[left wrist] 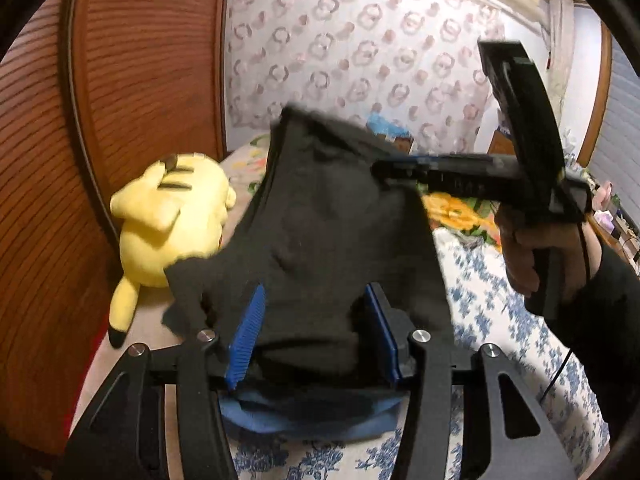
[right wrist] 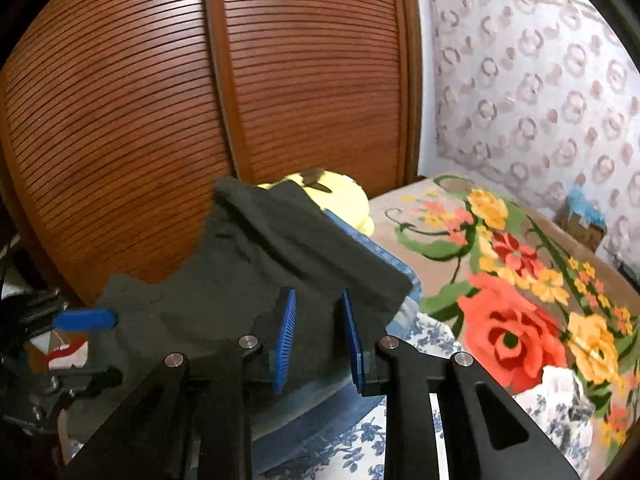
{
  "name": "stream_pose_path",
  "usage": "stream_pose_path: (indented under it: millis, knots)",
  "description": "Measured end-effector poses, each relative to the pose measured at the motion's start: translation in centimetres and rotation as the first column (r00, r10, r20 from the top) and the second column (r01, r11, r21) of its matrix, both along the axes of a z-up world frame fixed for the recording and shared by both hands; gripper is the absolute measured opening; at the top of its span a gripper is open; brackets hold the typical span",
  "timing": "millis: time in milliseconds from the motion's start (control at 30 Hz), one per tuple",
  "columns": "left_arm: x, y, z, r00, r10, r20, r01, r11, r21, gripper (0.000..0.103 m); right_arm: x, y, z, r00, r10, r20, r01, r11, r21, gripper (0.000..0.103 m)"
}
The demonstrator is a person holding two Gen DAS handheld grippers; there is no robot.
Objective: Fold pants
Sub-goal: 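Lower the black shorts onto the jeans stack and open both grippers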
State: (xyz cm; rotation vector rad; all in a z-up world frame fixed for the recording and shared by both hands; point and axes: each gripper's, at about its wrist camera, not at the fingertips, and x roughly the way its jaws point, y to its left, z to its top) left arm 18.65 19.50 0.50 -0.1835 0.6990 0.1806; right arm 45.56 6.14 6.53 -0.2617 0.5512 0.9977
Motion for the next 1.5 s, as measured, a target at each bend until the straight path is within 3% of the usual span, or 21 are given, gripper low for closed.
stream_pose_path:
  millis: [67, 400, 700, 733, 800, 900, 1100, 1500]
  knots:
    - [-0.1, 0.0, -0.8, 1.0, 0.003, -0.01, -0.003, 1.0, 0.0, 0.052, 0.5, 0.6, -0.4, 1.0, -0.002, -0.025, 0.002, 1.0, 0.008, 0.025]
    - [-0.2, -0.3, -0.9, 1.0, 0.017, -0.012, -0.017, 1.0, -0.006, 0.052, -1.0, 0.5, -0.8, 0.999, -0.026, 0.018, 0.026, 0.999, 0.019, 0.025]
    - [-1.2, 0.2, 0.3, 1.0, 0.017, 0.006, -0.017, 1.0, 0.001, 0.053, -5.1, -1.1, -0.8, 0.999, -0.007, 0.048, 0.006, 0.999, 0.034, 0.025]
    - [-1.4, 0.1, 0.5, 1.0, 0.019, 0.007, -0.019, 1.0, 0.009, 0.054, -5.6, -1.4, -0.8, 0.998, -0.006, 0.055, 0.004, 0.999, 0.036, 0.025]
    - [-1.7, 0.0, 0.7, 1.0, 0.015, 0.017, -0.016, 1.0, 0.013, 0.079, -6.4, -1.8, -0.7, 0.998, -0.001, 0.06, -0.001, 0.999, 0.042, 0.025]
    - [-2.3, -0.3, 1.0, 1.0, 0.012, 0.024, -0.013, 0.999, 0.033, 0.088, -7.2, -2.7, -0.6, 0.998, -0.004, 0.065, 0.001, 0.999, 0.045, 0.026]
    - [-3.6, -0.5, 1.6, 0.998, 0.039, 0.055, -0.042, 0.998, 0.049, 0.09, -8.7, -4.2, -0.3, 0.997, -0.026, 0.068, 0.023, 0.998, 0.052, 0.027]
    - [-4.9, -2.7, 2.0, 0.999, 0.003, 0.043, -0.006, 0.998, 0.068, 0.09, -12.5, -6.9, -0.1, 0.994, -0.082, 0.069, 0.078, 0.995, 0.063, 0.035]
